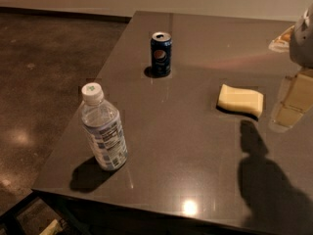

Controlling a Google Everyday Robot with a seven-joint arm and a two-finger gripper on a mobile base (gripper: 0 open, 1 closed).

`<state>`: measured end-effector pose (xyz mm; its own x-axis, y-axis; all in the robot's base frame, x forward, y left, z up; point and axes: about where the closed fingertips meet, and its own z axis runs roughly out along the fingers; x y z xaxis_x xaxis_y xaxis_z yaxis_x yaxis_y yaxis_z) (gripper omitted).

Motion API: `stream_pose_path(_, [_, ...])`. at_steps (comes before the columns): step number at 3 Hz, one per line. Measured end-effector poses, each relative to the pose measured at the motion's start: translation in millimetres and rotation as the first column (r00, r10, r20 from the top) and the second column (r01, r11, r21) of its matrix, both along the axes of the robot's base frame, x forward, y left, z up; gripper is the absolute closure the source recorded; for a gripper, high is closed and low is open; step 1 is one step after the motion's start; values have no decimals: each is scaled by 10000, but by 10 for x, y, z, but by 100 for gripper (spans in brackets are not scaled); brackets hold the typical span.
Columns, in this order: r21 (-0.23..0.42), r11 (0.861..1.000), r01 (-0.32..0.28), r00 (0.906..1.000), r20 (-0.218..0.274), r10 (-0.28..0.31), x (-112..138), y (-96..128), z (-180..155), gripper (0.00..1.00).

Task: Pick sponge

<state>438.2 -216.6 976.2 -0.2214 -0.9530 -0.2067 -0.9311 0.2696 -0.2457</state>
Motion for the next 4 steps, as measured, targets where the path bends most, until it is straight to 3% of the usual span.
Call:
stream_pose_path(2, [89, 9994, -344, 9994, 44, 344, 132, 52, -73, 0])
stream_pose_path(4, [145, 9965, -820, 9959, -385, 825, 474, 87, -447, 0])
